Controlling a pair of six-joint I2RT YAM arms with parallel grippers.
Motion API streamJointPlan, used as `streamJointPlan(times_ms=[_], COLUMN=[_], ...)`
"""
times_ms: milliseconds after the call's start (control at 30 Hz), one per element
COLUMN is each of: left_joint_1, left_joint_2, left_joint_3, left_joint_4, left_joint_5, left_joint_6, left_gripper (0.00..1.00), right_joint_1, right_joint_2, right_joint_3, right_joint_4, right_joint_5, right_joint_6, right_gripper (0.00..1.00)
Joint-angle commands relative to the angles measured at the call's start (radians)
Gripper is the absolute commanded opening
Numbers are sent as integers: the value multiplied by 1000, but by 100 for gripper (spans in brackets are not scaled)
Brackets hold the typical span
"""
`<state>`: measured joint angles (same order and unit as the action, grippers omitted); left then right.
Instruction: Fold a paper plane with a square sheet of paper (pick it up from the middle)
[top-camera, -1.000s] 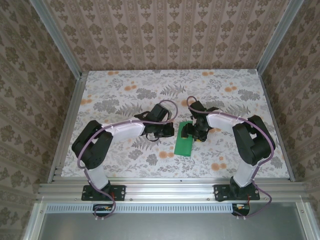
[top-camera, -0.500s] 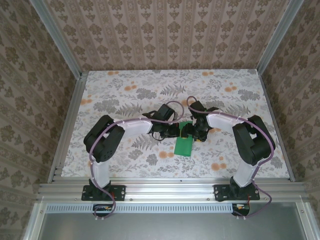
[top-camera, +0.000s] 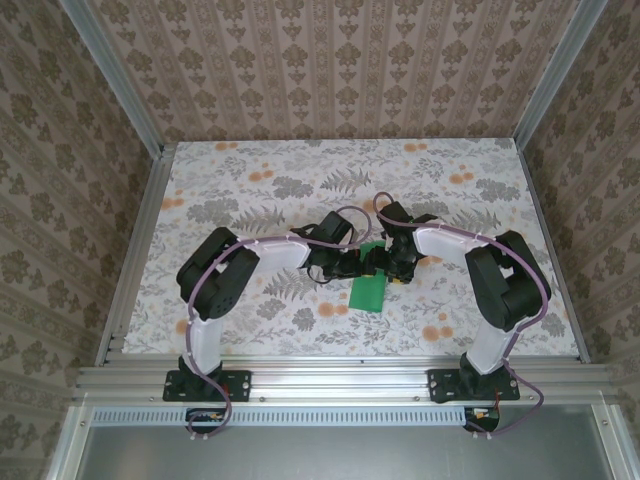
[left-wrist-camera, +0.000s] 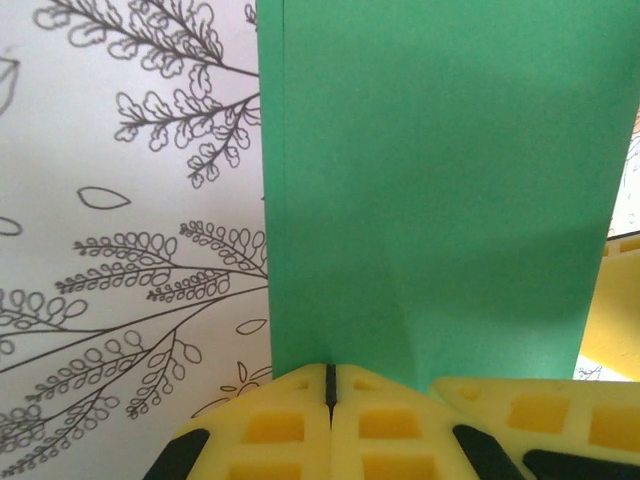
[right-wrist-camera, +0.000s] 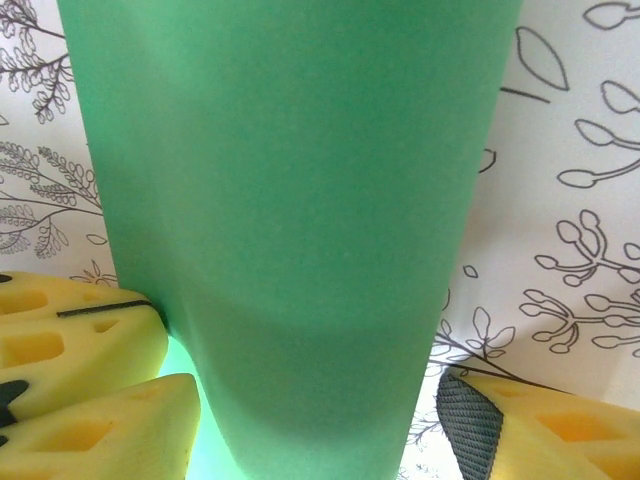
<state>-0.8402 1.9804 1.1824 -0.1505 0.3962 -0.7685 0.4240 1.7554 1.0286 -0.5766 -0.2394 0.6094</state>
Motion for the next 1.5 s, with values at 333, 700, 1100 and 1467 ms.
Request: streamJointPlan(times_ms=[333,700,1100,1467], left_joint_1=[-14,-13,-13,-15], left_joint_2=[16,23,23,39], left_joint_3=[6,14,22,31], left_joint_4=[-61,-74,-93,-99], left_joint_5=[-36,-40,-48,-43], left_joint_6=[11,21,34,40], left_gripper=[0,0,0,0], right_joint_1=[-26,-27,-77,-114], right_joint_2=[-61,-81,-249,-142], right_joint_3=[-51,-72,-144,-232], right_joint_4=[1,18,190,276], right_joint_5=[2,11,-221,-263], right_joint_6=[-11,-17,16,6], right_gripper=[64,66,31,17])
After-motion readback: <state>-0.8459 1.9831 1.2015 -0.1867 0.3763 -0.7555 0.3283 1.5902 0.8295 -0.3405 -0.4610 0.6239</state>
